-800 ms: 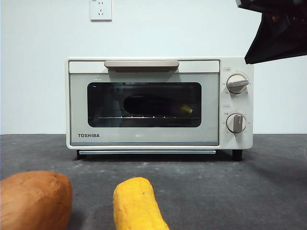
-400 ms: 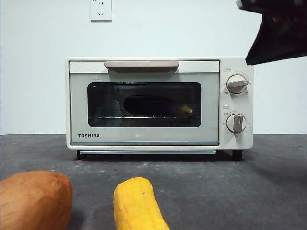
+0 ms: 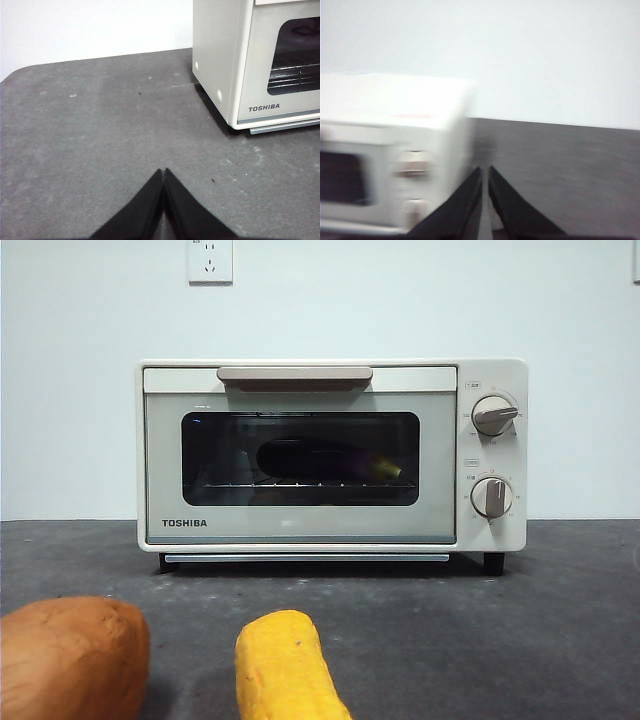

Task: Take the eggplant from the table,put the eggplant in the oven

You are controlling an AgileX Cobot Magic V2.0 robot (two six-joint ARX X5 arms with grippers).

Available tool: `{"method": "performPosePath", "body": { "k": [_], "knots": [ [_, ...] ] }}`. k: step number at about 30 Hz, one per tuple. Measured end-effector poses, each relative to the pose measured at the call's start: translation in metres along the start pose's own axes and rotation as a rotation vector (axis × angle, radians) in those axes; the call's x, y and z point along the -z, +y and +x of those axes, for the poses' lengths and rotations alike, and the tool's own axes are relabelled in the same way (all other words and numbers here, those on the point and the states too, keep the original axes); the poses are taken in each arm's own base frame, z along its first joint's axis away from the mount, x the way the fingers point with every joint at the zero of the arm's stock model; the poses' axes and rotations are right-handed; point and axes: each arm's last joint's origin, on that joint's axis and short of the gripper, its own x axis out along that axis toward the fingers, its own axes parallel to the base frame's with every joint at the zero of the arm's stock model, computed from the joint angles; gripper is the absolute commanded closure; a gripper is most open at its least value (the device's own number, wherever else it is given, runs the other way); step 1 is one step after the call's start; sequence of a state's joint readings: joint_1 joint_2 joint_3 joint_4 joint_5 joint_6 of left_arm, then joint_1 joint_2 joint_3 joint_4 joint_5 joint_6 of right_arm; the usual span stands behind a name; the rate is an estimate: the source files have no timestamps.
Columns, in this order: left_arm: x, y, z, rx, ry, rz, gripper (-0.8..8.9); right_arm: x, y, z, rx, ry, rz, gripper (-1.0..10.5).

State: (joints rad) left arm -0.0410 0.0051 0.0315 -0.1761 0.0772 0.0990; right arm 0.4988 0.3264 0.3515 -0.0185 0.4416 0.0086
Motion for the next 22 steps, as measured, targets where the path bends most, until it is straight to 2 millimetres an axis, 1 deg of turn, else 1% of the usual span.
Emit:
{"method": "performPosePath", "body": {
  "k": [4,6,11,14,20,22],
  "knots": [
    [0.0,0.0,0.0,0.0,0.0,0.0,8.05,0.023,-0.022,-0.004,0.171,-0.014,0.038,9.4],
    [0.0,0.0,0.0,0.0,0.0,0.0,8.05,0.034,-0.028,-0.006,0.188,-0.018,0.057,9.4],
    [0.0,0.0,0.0,0.0,0.0,0.0,8.05,0.062,-0.032,-0.005,0.064,0.014,0.071,9.4],
    [0.0,0.0,0.0,0.0,0.0,0.0,8.05,0.075,-0.032,-0.004,0.003,0.041,0.072,9.4],
    [0.0,0.0,0.0,0.0,0.0,0.0,8.05,0.091,-0.032,-0.004,-0.028,0.06,0.074,9.4],
    [0.0,0.0,0.0,0.0,0.0,0.0,8.05,0.095,-0.031,-0.005,-0.046,0.09,0.074,9.4]
  ]
}}
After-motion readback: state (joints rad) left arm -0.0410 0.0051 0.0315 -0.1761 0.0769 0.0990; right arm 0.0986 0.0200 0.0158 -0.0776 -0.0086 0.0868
